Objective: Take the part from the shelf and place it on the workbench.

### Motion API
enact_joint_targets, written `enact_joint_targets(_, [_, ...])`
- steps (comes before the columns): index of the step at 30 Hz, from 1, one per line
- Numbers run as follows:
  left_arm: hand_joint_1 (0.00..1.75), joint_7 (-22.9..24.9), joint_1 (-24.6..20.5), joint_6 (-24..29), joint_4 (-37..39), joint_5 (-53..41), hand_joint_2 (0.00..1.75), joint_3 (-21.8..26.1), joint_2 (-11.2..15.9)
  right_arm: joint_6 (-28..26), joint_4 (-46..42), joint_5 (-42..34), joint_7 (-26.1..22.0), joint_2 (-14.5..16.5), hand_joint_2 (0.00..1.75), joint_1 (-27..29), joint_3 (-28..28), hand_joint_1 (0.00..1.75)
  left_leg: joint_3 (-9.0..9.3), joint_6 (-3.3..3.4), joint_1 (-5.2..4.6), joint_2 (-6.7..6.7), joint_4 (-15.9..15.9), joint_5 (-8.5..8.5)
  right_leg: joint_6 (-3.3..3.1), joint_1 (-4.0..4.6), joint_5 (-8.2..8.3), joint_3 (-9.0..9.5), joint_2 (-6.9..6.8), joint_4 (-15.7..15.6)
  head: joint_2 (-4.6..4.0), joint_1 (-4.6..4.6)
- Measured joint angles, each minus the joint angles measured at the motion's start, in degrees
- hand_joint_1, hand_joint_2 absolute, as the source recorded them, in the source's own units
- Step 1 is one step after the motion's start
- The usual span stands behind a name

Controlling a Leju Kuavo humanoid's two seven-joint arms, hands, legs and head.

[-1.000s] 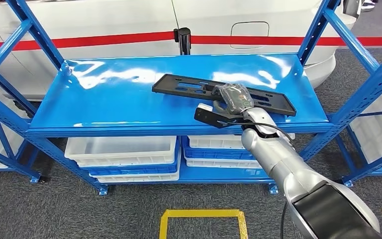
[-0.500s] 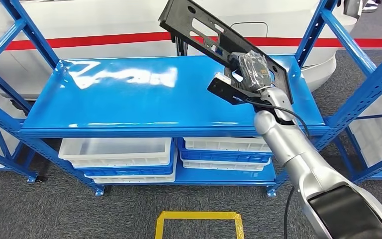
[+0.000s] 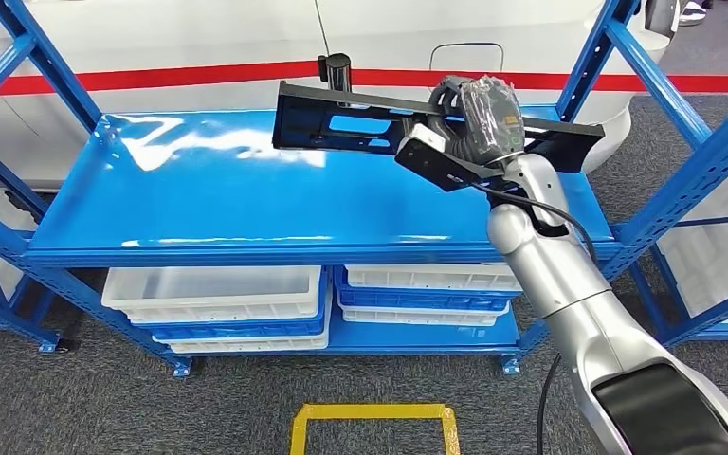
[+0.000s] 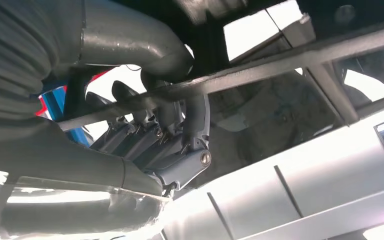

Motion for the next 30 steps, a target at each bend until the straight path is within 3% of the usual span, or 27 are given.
enact_joint_targets(2, [0.00, 0.5, -0.2, 0.0, 0.0, -0.5, 1.75, -0.1, -0.1, 0.0, -0.2, 0.4, 0.1, -0.1, 1.75, 0.3, -0.4, 1.71, 0.47, 0.48, 0.07, 0.19, -1.6, 1.05, -0.07, 0.26, -1.52, -1.06, -0.21, 1.9, 0.00, 0.16])
enact_joint_targets(5, [0.00, 1.3, -0.5, -0.1, 0.0, -1.1, 1.75, -0.2, -0.3, 0.1, -0.2, 0.8, 0.2, -0.2, 1.75, 0.9, -0.7, 1.71, 0.14, 0.78, -0.26, 0.26, -2.2, 1.82, -0.78, 0.20, -6.54, -5.35, -0.38, 11.9, 0.00, 0.32])
enact_joint_targets(6, [0.00, 1.4, -0.5, -0.1, 0.0, -1.2, 1.75, -0.2, -0.3, 0.1, -0.2, 1.0, 0.3, -0.2, 1.75, 1.3, -0.7, 1.71, -0.09, 0.75, -0.38, 0.24, -2.2, 1.97, -0.62, 0.18, -7.39, -6.29, -0.38, 14.5, 0.00, 0.34])
enact_joint_targets(7, [0.00, 1.5, -0.5, -0.1, 0.0, -1.3, 1.75, -0.2, -0.4, 0.1, -0.2, 1.1, 0.3, -0.2, 1.75, 1.7, -0.8, 1.71, -0.34, 0.67, -0.46, 0.20, -2.2, 2.14, -0.24, 0.16, -7.42, -6.28, -0.39, 15.2, 0.00, 0.35])
enact_joint_targets(8, [0.00, 1.6, -0.5, -0.1, 0.0, -1.3, 1.75, -0.2, -0.4, 0.1, -0.2, 1.2, 0.3, -0.2, 1.75, 1.9, -0.9, 1.71, -0.62, 0.52, -0.49, 0.15, -2.1, 2.32, 0.29, 0.15, -6.55, -4.96, -0.41, 13.2, 0.00, 0.38])
enact_joint_targets(9, [0.00, 1.7, -0.5, -0.1, 0.0, -1.4, 1.75, -0.2, -0.5, 0.1, -0.2, 1.3, 0.4, -0.2, 1.75, 1.9, -1.0, 1.71, -0.91, 0.36, -0.50, 0.11, -1.9, 2.48, 0.82, 0.11, -5.23, -2.53, -0.50, 9.2, 0.00, 0.40])
enact_joint_targets(11, [0.00, 1.7, -0.5, 0.0, 0.0, -1.4, 1.75, -0.2, -0.6, 0.2, -0.1, 1.4, 0.4, -0.2, 1.75, 1.9, -1.2, 1.71, -1.55, -0.03, -0.59, 0.07, -1.3, 2.70, 1.04, 0.21, -3.22, 1.76, -0.59, 2.1, 0.00, 0.39])
enact_joint_targets(12, [0.00, 1.8, -0.5, 0.0, 0.0, -1.4, 1.75, -0.3, -0.6, 0.2, -0.1, 1.4, 0.4, -0.1, 1.75, 1.9, -1.4, 1.71, -1.86, -0.24, -0.66, 0.01, -0.9, 2.80, 0.86, 0.28, -2.75, 2.67, -0.57, 0.5, 0.00, 0.38])
enact_joint_targets(14, [0.00, 1.8, -0.5, 0.0, 0.0, -1.5, 1.75, -0.3, -0.7, 0.2, -0.1, 1.5, 0.4, -0.1, 1.75, 1.9, -1.5, 1.71, -2.37, -0.80, -0.72, -0.17, -0.3, 3.16, 0.34, 0.48, -2.23, 2.38, -0.42, 0.6, 0.00, 0.30])
enact_joint_targets(15, [0.00, 1.8, -0.5, 0.0, 0.0, -1.5, 1.75, -0.3, -0.6, 0.2, -0.1, 1.5, 0.4, -0.1, 1.75, 1.9, -1.6, 1.71, -2.64, -1.09, -0.58, -0.28, -0.1, 3.20, -0.08, 0.19, -2.07, 2.16, -0.45, 0.4, 0.00, 0.29])
enact_joint_targets(17, [0.00, 1.8, -0.5, 0.0, 0.0, -1.5, 1.75, -0.4, -0.6, 0.2, 0.0, 1.6, 0.4, 0.0, 1.75, 1.8, -1.6, 1.71, -3.68, -1.94, -0.22, -0.35, 1.9, 1.01, -1.24, -0.19, -1.30, 1.59, -0.56, 0.3, 0.00, 0.20])
enact_joint_targets(19, [0.00, 1.8, -0.5, 0.0, 0.0, -1.5, 1.75, -0.5, -0.5, 0.2, 0.0, 1.6, 0.4, 0.2, 1.75, 1.7, -1.6, 1.71, -5.87, -2.93, 0.28, -0.35, 8.3, -4.28, -2.01, -0.32, -0.42, 0.64, -0.66, 0.2, 0.00, 0.01])
enact_joint_targets(21, [0.00, 1.8, -0.5, 0.0, 0.0, -1.6, 1.75, -0.6, -0.6, 0.3, 0.1, 1.6, 0.4, 0.3, 1.75, 1.8, -1.6, 1.71, -7.67, -3.65, 0.75, -0.34, 15.5, -8.38, -2.05, -0.30, 0.46, -0.51, -0.68, 0.3, 0.00, -0.09])
enact_joint_targets(22, [0.00, 1.8, -0.5, 0.0, 0.0, -1.6, 1.75, -0.7, -0.6, 0.3, 0.2, 1.6, 0.4, 0.3, 1.75, 1.8, -1.6, 1.71, -7.45, -3.80, 0.91, -0.33, 17.0, -8.87, -1.95, -0.29, 0.91, -1.07, -0.67, 0.3, 0.00, -0.09])
enact_joint_targets(23, [0.00, 1.9, -0.5, 0.0, 0.0, -1.7, 1.75, -0.7, -0.6, 0.4, 0.2, 1.6, 0.4, 0.3, 1.75, 1.9, -1.6, 1.71, -6.07, -3.80, 1.02, -0.33, 16.3, -8.29, -1.79, -0.28, 1.34, -1.61, -0.66, 0.3, 0.00, -0.10])
enact_joint_targets(25, [0.00, 1.9, -0.5, 0.0, 0.0, -1.8, 1.75, -0.7, -0.5, 0.4, 0.3, 1.6, 0.4, 0.3, 1.75, 1.9, -1.7, 1.71, -0.25, -3.24, 1.06, -0.36, 9.0, -6.22, -1.38, -0.28, 2.19, -2.45, -0.62, 0.3, 0.00, -0.11])
enact_joint_targets(27, [0.00, 1.9, -0.6, 0.0, -0.1, -1.9, 1.75, -0.8, -0.5, 0.4, 0.3, 1.6, 0.4, 0.3, 1.75, 1.9, -1.8, 1.71, 4.73, -2.54, 0.71, -0.39, 2.0, -5.63, -0.69, -0.24, 3.01, -2.83, -0.68, 0.1, 0.00, -0.03])
enact_joint_targets(28, [0.00, 1.9, -0.6, -0.1, -0.1, -1.9, 1.75, -0.8, -0.4, 0.4, 0.3, 1.6, 0.4, 0.4, 1.75, 1.9, -1.9, 1.71, 5.62, -2.20, 0.44, -0.38, 0.5, -5.79, -0.29, -0.29, 3.41, -2.87, -0.77, 0.0, 0.00, -0.10])
enact_joint_targets(30, [0.00, 1.9, -0.6, -0.1, -0.1, -1.9, 1.75, -0.8, -0.4, 0.5, 0.3, 1.7, 0.3, 0.5, 1.75, 2.0, -2.0, 1.71, 5.43, -1.33, 0.02, -0.34, -0.1, -4.94, 0.57, -0.33, 4.29, -2.86, -0.89, -0.6, 0.00, -0.19])
